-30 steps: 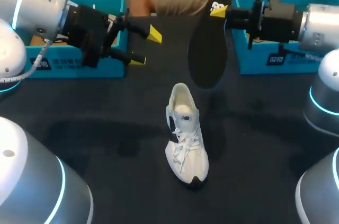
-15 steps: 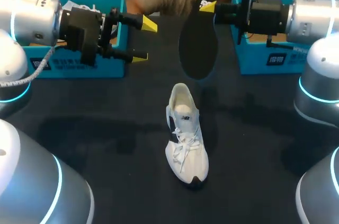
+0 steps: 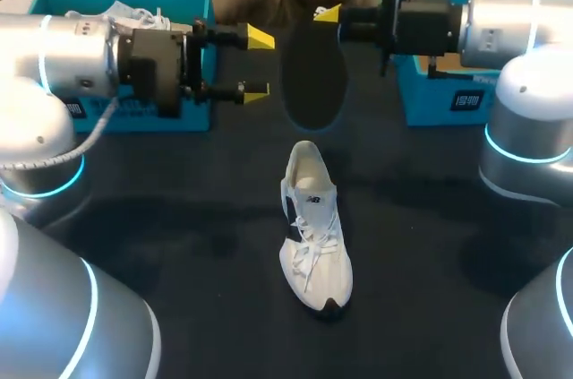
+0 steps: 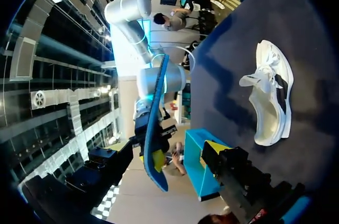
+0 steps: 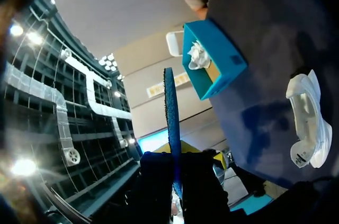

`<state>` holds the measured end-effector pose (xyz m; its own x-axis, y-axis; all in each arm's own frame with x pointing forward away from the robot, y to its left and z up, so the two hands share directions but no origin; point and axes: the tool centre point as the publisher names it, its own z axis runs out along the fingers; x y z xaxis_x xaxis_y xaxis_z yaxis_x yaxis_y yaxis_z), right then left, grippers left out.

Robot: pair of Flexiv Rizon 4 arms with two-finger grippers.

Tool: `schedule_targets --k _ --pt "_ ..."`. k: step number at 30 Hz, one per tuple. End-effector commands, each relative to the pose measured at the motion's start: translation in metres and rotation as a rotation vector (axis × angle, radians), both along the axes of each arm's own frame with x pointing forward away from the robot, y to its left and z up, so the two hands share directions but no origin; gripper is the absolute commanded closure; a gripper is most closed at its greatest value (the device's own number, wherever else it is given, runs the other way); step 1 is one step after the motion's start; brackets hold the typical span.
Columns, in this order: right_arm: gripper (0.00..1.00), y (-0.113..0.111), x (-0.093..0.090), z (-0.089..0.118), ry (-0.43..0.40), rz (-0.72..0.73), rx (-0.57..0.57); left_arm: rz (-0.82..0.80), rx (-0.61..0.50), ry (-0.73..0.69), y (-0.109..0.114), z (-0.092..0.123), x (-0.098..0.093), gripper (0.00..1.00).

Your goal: Take the shoe out of the shoebox, open the shoe tongue, remove and reinsert the insole, then place the shoe into the shoebox

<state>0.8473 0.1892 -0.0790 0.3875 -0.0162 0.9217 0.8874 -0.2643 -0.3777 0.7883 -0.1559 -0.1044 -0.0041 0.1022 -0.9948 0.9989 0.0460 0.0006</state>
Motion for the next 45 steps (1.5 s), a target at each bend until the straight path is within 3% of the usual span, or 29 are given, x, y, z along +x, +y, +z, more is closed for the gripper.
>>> schedule_targets --k 1,8,13,19,20,22,28,29,30,45 --pt "1.0 0.013 0.006 -0.004 0.006 0.004 0.0 -0.003 -0.036 -0.007 -0.008 0.0 0.001 0.23" --pt "1.0 0.02 0.008 -0.008 0.02 0.031 0.003 -0.023 -0.056 -0.026 -0.016 0.008 0.003 0.33" --pt "1.0 0.025 0.007 -0.008 0.026 0.046 0.001 -0.026 -0.073 -0.045 -0.025 0.013 0.007 0.55" --pt "1.0 0.028 0.007 -0.009 0.024 0.051 0.006 -0.024 -0.089 -0.044 -0.033 0.014 0.009 0.69" --pt "1.0 0.029 0.006 -0.009 0.024 0.052 0.006 -0.024 -0.091 -0.043 -0.034 0.013 0.009 0.83" --pt "1.0 0.03 0.005 -0.009 0.025 0.052 0.007 -0.021 -0.092 -0.041 -0.034 0.011 0.009 1.0" --pt "1.0 0.031 0.002 -0.011 0.012 0.052 0.01 -0.009 -0.093 -0.03 -0.031 0.006 0.01 1.0" --pt "0.73 0.031 0.001 -0.01 -0.001 0.043 -0.005 -0.008 -0.095 -0.028 -0.03 0.006 0.01 1.0" --pt "0.0 0.03 0.0 -0.008 -0.029 0.039 0.001 -0.008 -0.099 -0.025 -0.029 0.007 0.009 1.0" --pt "0.0 -0.021 -0.04 -0.015 -0.376 0.046 -0.036 -0.058 -0.107 0.035 0.003 0.009 -0.005 1.0"
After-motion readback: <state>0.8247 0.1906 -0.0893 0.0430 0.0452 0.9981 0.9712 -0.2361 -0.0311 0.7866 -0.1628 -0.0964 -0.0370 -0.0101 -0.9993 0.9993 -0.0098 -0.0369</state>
